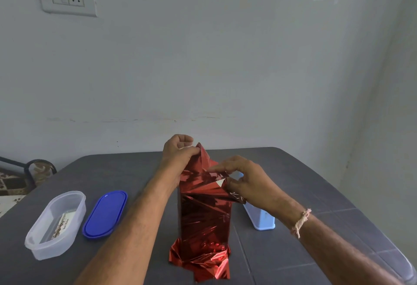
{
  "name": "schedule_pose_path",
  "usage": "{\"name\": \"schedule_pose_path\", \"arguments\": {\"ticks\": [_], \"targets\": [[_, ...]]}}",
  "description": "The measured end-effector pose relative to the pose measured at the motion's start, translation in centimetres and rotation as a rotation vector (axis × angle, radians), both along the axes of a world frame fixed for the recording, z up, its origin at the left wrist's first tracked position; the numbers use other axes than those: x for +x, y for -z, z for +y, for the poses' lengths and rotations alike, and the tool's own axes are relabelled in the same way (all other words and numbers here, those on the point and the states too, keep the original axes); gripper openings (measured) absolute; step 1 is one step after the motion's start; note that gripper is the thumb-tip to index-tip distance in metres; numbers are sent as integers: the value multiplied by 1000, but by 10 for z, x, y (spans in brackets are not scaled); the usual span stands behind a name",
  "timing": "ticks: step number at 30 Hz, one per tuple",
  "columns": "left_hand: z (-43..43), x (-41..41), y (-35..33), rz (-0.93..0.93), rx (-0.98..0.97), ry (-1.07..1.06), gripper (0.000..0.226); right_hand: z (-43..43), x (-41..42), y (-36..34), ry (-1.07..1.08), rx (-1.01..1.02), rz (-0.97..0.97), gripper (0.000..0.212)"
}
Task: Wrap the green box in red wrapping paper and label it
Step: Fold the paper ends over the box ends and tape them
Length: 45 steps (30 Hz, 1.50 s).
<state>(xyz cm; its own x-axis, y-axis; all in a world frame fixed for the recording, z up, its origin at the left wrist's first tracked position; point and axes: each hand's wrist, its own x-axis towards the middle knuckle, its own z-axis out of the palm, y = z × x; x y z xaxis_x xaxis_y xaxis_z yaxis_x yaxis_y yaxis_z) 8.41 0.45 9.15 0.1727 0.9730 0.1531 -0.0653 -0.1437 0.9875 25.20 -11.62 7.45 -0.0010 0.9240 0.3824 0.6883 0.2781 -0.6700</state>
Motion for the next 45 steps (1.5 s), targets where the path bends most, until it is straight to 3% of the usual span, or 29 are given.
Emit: {"name": "schedule_pose_path", "arguments": {"ticks": [4, 7, 10, 13, 17, 24, 30, 39, 45], "targets": [[-21, -8, 8, 108, 381, 8, 5, 0, -8, 2, 1, 24, 93, 24], [-30, -13, 14, 221, 450, 155, 14, -2, -14, 2, 35, 14, 179, 22], [-31, -18, 22, 320, 455, 174, 26, -3, -19, 0, 54, 15, 217, 23], [-32, -21, 23, 356, 432, 172, 20, -2, -19, 2, 82, 17, 170, 12], [-36, -24, 26, 397, 347, 170, 15, -1, -18, 6, 92, 15, 85, 24], [-32, -28, 34, 302, 269, 246, 19, -4, -21, 17, 106, 63, 33, 47], [-40, -30, 29, 219, 215, 302, 22, -6, -28, 28, 141, 128, 26, 51], [-37, -34, 32, 293, 188, 320, 35, -6, -35, 42, 176, 247, 26, 42], [-39, -37, 31, 269, 153, 348, 35, -9, -28, 30, 137, 240, 210, 10]]}}
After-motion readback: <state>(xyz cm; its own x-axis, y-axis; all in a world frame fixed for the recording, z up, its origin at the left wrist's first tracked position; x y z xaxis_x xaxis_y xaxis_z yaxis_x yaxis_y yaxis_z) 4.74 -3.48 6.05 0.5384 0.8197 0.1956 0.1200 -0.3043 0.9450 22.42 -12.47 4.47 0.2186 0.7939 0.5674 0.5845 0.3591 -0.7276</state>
